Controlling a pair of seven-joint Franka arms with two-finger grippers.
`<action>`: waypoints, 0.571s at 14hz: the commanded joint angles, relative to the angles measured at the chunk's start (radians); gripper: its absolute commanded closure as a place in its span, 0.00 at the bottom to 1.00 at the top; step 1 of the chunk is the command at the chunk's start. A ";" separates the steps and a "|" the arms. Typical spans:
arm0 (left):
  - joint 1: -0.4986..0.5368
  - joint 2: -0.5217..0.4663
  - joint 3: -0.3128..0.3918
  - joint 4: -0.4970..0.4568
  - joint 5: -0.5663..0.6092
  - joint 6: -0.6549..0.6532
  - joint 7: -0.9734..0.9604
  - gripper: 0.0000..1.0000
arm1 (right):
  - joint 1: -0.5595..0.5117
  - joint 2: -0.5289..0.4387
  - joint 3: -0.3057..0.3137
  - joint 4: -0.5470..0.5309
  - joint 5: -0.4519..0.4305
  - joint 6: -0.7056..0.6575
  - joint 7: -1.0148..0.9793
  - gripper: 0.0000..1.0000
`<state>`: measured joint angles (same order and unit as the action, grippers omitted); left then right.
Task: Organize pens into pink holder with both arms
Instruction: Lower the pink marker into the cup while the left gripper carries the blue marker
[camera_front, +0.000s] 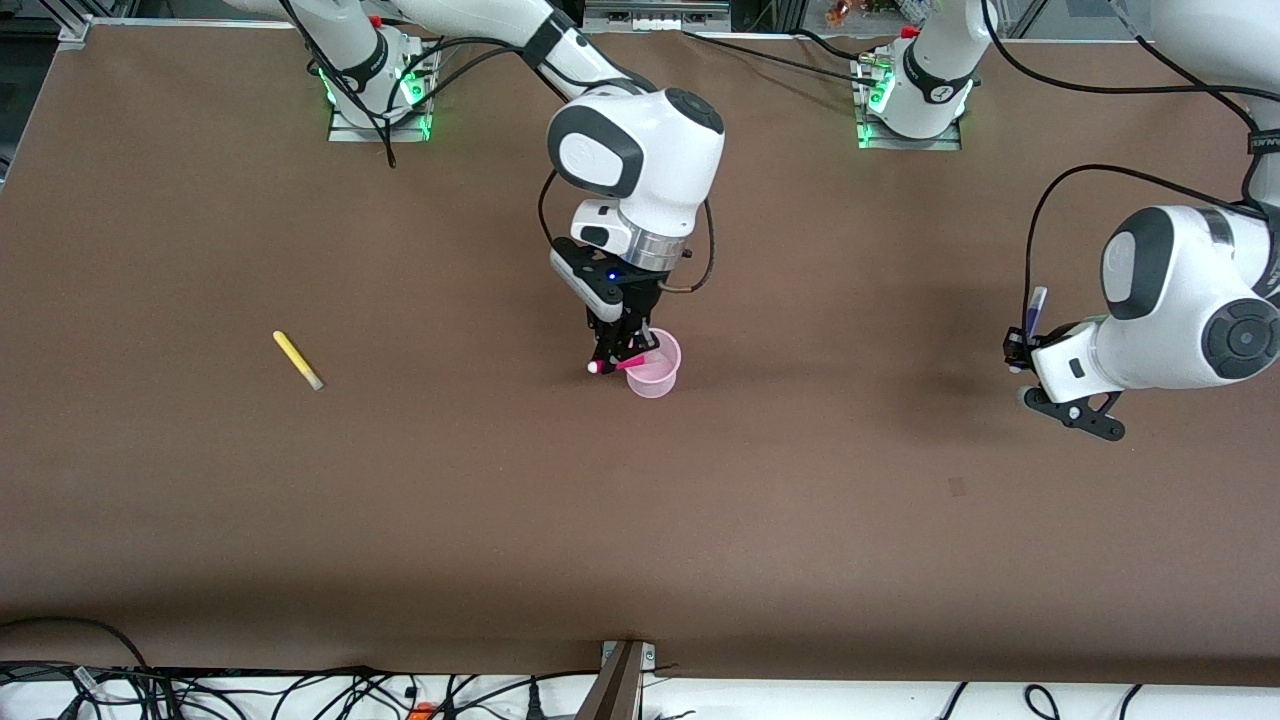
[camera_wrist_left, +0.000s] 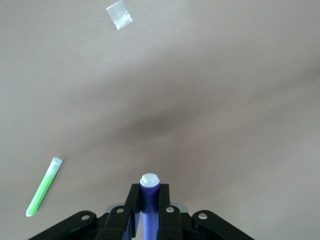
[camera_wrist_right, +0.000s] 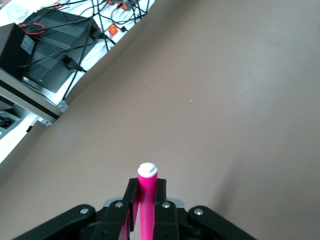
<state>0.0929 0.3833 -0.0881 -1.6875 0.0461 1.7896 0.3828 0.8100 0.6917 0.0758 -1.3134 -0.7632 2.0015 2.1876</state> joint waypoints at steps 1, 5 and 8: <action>-0.001 0.002 -0.030 0.080 0.005 -0.108 0.015 1.00 | 0.038 0.034 -0.031 0.014 -0.039 -0.015 0.058 1.00; 0.017 -0.017 -0.041 0.084 -0.179 -0.179 0.112 1.00 | 0.089 0.035 -0.088 -0.003 -0.044 -0.023 0.093 1.00; 0.057 -0.009 -0.039 0.083 -0.341 -0.180 0.298 1.00 | 0.141 0.042 -0.142 -0.009 -0.044 -0.036 0.113 1.00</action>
<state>0.1169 0.3812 -0.1238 -1.6093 -0.1969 1.6336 0.5646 0.9054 0.7292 -0.0254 -1.3170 -0.7860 1.9841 2.2614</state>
